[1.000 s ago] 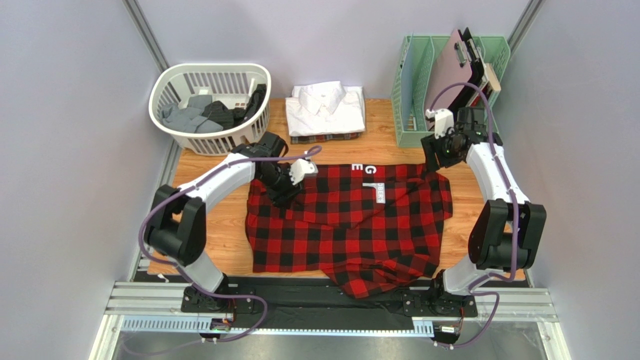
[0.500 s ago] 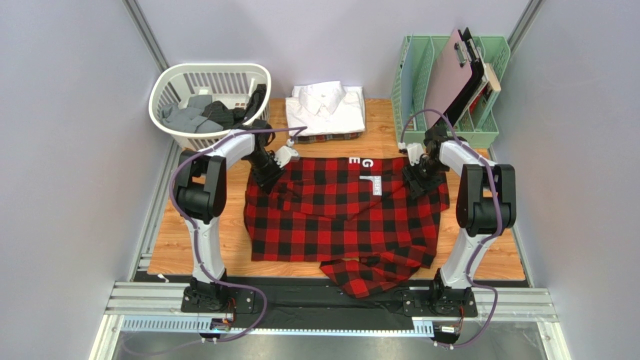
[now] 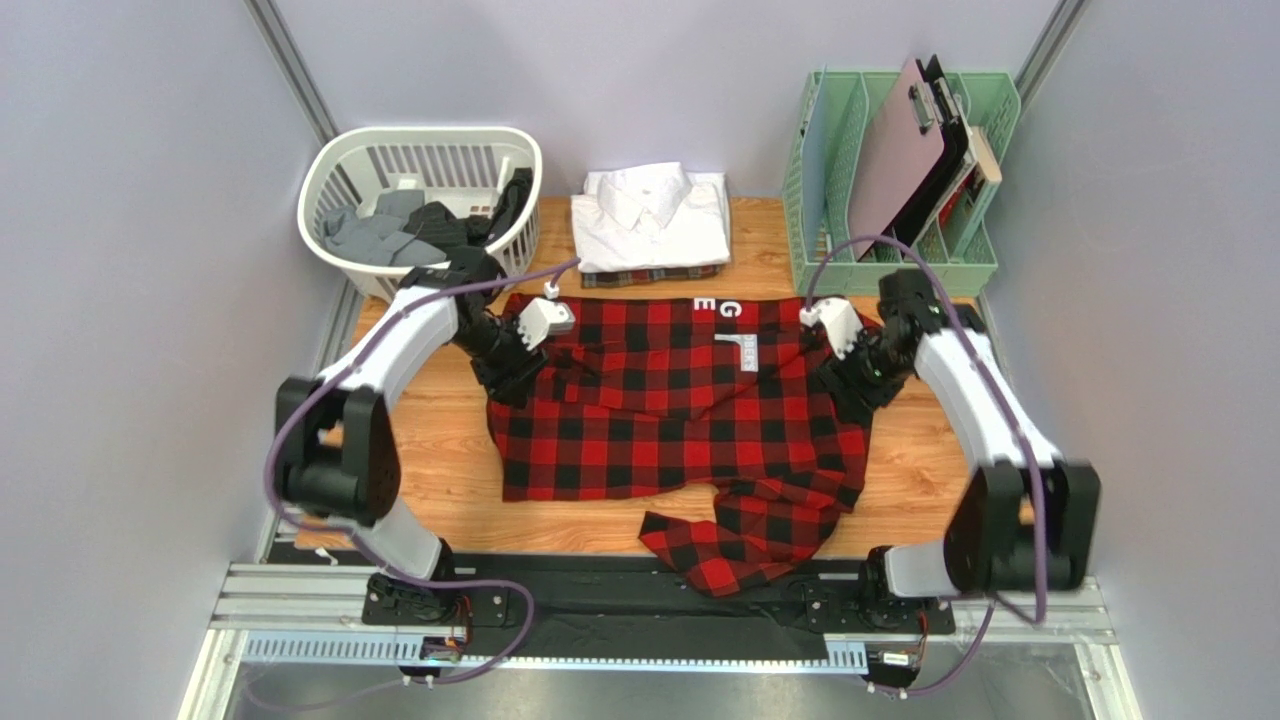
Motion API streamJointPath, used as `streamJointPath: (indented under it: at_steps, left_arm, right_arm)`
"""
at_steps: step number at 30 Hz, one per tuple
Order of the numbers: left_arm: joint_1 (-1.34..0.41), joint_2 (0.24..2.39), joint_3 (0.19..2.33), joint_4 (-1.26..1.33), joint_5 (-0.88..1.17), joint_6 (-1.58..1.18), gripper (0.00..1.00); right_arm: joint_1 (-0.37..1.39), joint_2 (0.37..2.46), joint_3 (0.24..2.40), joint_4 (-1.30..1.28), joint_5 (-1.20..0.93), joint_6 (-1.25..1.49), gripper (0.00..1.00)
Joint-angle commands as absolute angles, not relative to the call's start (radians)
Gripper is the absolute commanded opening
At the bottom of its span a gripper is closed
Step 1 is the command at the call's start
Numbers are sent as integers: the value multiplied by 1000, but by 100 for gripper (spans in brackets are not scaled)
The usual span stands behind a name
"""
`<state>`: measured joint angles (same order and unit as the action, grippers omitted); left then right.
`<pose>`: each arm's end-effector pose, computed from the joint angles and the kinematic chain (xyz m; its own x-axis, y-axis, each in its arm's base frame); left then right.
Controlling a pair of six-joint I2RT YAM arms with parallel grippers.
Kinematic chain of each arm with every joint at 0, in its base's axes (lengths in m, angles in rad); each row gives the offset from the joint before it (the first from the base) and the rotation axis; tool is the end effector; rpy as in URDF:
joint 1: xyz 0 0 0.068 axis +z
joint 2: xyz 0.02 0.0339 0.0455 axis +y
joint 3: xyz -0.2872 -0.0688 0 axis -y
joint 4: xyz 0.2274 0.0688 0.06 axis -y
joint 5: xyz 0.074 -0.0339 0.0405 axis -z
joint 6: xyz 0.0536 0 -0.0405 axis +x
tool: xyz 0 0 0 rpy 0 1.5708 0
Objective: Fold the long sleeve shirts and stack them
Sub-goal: Fold the shirt
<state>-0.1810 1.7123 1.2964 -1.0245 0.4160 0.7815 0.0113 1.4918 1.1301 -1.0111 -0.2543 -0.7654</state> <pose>0.2998 -0.0769 0.2389 -0.5400 0.7538 -0.3745 0.8405 0.5063 -0.1928 0.2558 0.0164 0.2520 -0.6651 -0.6781 -0.3127 -0.7228 0.6898 0.0416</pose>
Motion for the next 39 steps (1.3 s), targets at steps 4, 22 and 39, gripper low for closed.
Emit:
streamJointPath:
  at_steps: [4,22,39]
  left_arm:
    - [-187,1433,1028,-1043,523,885,61]
    - [-377,1322,749,-887,304,934,62]
    - [-586,1259,615,-775,178,856,55]
  right_arm:
    - [98,1165,870,-1217,-299,-1005,57]
    - [224,1281,681,-939,-121,-942,43]
    - [236,1252,695,-956,-104,-903,0]
